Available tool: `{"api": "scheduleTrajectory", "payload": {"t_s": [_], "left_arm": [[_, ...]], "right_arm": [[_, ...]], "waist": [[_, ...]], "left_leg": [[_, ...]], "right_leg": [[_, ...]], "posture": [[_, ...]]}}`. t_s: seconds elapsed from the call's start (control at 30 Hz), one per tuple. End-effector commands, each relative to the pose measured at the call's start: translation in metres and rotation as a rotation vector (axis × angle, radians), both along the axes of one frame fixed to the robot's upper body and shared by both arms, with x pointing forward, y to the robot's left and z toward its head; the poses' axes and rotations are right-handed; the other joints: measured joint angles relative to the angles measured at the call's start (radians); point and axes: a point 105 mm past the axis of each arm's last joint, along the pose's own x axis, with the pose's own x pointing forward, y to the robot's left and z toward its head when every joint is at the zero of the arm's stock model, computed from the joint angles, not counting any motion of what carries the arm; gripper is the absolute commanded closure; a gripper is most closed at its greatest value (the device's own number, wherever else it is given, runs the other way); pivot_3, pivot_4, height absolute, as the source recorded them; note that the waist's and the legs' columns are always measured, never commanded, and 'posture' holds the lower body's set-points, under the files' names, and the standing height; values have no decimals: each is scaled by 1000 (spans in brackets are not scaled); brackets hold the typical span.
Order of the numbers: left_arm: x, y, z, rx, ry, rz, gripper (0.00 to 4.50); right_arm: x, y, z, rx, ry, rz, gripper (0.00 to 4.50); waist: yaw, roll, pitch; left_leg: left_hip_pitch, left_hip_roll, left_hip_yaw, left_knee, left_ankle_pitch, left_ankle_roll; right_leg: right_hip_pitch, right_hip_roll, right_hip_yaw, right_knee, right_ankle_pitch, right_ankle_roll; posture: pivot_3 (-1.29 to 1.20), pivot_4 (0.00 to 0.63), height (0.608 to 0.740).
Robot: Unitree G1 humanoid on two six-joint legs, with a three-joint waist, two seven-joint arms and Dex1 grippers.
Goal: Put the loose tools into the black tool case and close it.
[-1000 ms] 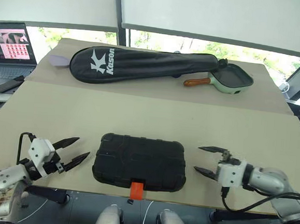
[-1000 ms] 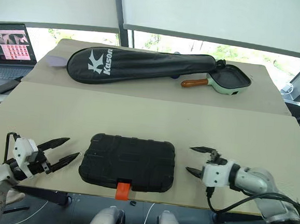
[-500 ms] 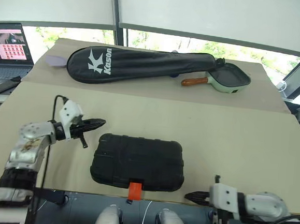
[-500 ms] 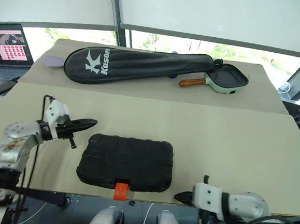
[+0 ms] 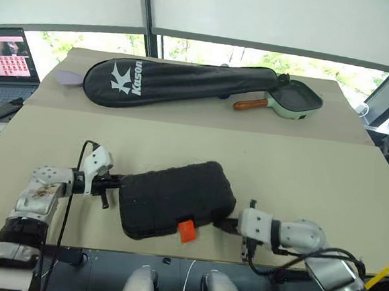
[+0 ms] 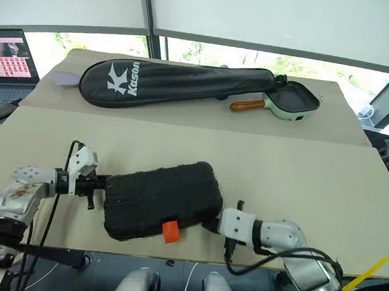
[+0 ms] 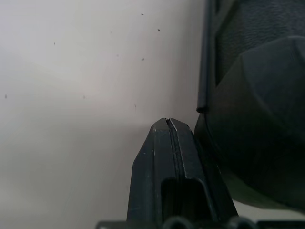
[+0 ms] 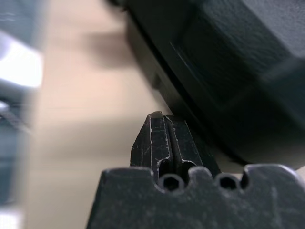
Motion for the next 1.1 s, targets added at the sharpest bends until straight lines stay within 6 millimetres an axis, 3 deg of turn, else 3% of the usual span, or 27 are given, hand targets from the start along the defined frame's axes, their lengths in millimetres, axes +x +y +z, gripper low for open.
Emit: {"api": "scheduleTrajectory", "payload": {"t_s": [0.03, 0.23, 0.37, 0.47, 0.57, 0.7, 0.83, 0.93, 1.1], "left_arm": [[-6, 4, 5, -25, -20, 47, 4470], [-20, 4, 13, -140, -45, 149, 4470], [-20, 12, 41, -388, -98, 299, 4470], [-32, 18, 55, -490, -75, 326, 4470], [-36, 23, 65, -491, -62, 313, 4470], [-34, -8, 81, -439, -43, 147, 4470], [-27, -55, 77, -303, -14, -37, 4470], [-17, -72, 61, -146, 21, -72, 4470], [-17, -90, 48, -77, 27, -136, 4470]], "right_arm": [[24, 1, 15, 22, -107, -26, 4447], [57, -15, 32, 54, -175, -84, 4447], [70, -41, 46, 64, -185, -149, 4447], [62, -56, 50, 75, -140, -161, 4447], [47, -56, 54, 128, -48, -145, 4447], [15, -42, 56, 177, 114, -74, 4447], [-10, -22, 51, 187, 200, -8, 4447], [-14, -13, 42, 193, 208, -6, 4447], [-9, 2, 47, 236, 185, 0, 4447]], "waist": [[2, 0, 0], [0, 1, 1], [7, 1, 1], [7, 1, 1], [4, 1, 1], [9, 2, 1], [15, 2, 1], [14, 1, 1], [0, 2, 1]], "left_leg": [[0, 0, 0, 0, 0, 0], [0, 0, -1, 0, 0, 0], [-1, 0, -2, 0, 0, 0], [-2, 0, -5, 0, 0, 0], [-1, 0, -6, -1, 0, 0], [-1, 0, -7, -1, 0, 0], [-1, -2, -7, 0, 0, 0], [-1, -3, -6, 0, 0, 0], [-2, -2, -5, 0, 0, 0]], "right_leg": [[0, 0, 0, 0, 0, 0], [-1, -1, 0, 0, 0, 0], [-1, -2, 0, 0, 0, 0], [-1, -3, -1, 0, 0, 1], [0, -3, -1, 0, 0, 1], [0, -2, -1, 0, 0, 1], [2, -4, -1, -1, 1, 2], [2, -2, -1, -1, 1, 2], [-1, 0, 0, -1, 0, 1]], "posture": [[0, 150, 740], [0, 150, 740], [0, 150, 740], [0, 150, 740], [0, 150, 740], [0, 150, 740], [0, 150, 740], [0, 150, 740], [0, 150, 740]]}}
